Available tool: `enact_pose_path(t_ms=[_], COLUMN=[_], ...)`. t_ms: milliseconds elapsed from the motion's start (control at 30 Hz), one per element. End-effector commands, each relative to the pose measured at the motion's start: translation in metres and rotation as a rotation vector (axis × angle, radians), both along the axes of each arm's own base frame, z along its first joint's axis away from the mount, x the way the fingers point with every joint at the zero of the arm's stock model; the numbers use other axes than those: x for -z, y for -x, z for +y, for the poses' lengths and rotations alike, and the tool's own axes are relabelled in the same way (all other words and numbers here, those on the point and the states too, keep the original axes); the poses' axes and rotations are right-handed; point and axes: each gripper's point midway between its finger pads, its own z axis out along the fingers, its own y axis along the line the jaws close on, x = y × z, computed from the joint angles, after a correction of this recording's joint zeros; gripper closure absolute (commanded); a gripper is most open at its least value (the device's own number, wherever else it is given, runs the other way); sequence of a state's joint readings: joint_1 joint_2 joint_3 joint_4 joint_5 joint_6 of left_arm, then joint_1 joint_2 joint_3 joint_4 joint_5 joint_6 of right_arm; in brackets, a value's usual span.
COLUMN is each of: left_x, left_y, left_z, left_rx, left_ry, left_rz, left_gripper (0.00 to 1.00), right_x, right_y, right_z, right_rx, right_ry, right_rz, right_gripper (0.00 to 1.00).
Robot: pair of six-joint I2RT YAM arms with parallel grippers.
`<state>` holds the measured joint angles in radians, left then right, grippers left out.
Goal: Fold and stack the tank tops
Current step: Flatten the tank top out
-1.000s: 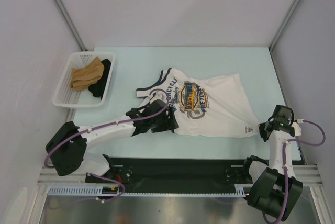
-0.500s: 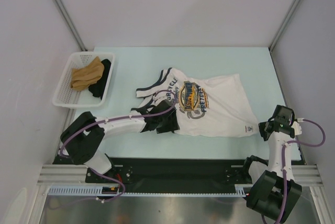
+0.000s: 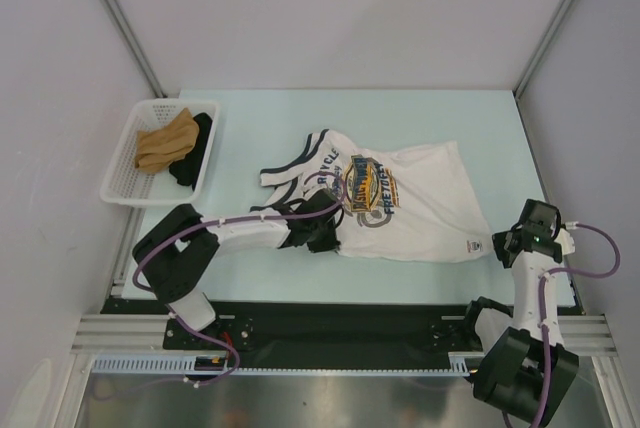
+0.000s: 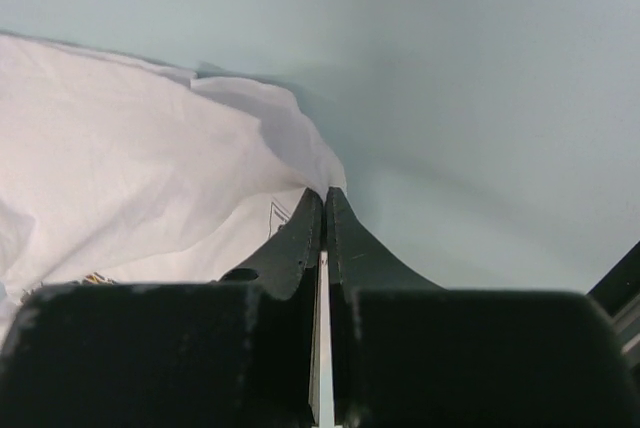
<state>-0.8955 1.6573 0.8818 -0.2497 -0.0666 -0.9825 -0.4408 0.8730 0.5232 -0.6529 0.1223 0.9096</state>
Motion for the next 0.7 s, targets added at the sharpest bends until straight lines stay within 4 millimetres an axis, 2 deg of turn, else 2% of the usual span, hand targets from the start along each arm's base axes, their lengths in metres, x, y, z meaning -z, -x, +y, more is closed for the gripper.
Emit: enact_pose_path(t_ms=[0, 33, 100, 167, 200, 233, 267, 300, 333, 400, 433, 500, 600, 667], left_x=[-0.022, -0.023, -0.036, -0.037, -0.05, -0.054, -0.047, -0.061, -0.052, -0.065, -0.058, -0.058, -0.062, -0.067], left_y=[-0.025, -0.025, -0.028, -0.02, -0.018, -0.014, -0.004, 0.001, 0.011, 0.022, 0.03, 0.036, 0.036, 0.027], left_z=[0.008, 0.016, 0.026, 0.043, 0.048, 0.053, 0.066, 0.069, 0.079, 0.081, 0.087, 0.091, 0.099, 0.105], left_rx=[-0.003, -0.002, 0.002, -0.006, -0.011, -0.016, -0.019, -0.024, -0.025, -0.022, -0.02, -0.027, -0.047, -0.056], left_ry=[-0.012, -0.024, -0.024, -0.064, -0.047, -0.046, -0.069, -0.028, -0.038, 0.031, 0.033, 0.05, 0.036, 0.001], left_rz=[-0.061, -0.053, -0.082, -0.091, -0.121, -0.131, -0.111, -0.141, -0.123, -0.147, -0.135, -0.134, -0.153, -0.181], left_gripper=[1.0, 1.0, 1.0, 1.0, 1.0, 1.0, 1.0, 1.0, 1.0, 1.0, 1.0, 1.0, 1.0, 1.0], right_x=[-0.021, -0.023, -0.025, -0.025, -0.026, -0.027, -0.028, -0.032, -0.034, -0.039, -0.042, -0.046, -0.057, -0.074], right_y=[-0.017, -0.018, -0.017, -0.015, -0.008, -0.006, -0.004, 0.002, 0.004, 0.012, 0.013, 0.016, 0.017, 0.005], right_z=[0.001, 0.005, 0.016, 0.03, 0.035, 0.037, 0.043, 0.044, 0.046, 0.05, 0.051, 0.053, 0.052, 0.052], right_rx=[-0.077, -0.093, -0.127, -0.179, -0.187, -0.178, -0.198, -0.2, -0.195, -0.207, -0.209, -0.217, -0.224, -0.234], right_ry=[0.058, 0.06, 0.047, 0.059, 0.06, 0.07, 0.073, 0.077, 0.074, 0.069, 0.072, 0.075, 0.098, 0.123], right_rz=[-0.037, -0.029, 0.0, 0.021, 0.034, 0.034, 0.032, 0.027, 0.023, 0.015, 0.007, -0.004, -0.039, -0.112], right_gripper=[1.0, 1.0, 1.0, 1.0, 1.0, 1.0, 1.0, 1.0, 1.0, 1.0, 1.0, 1.0, 1.0, 1.0])
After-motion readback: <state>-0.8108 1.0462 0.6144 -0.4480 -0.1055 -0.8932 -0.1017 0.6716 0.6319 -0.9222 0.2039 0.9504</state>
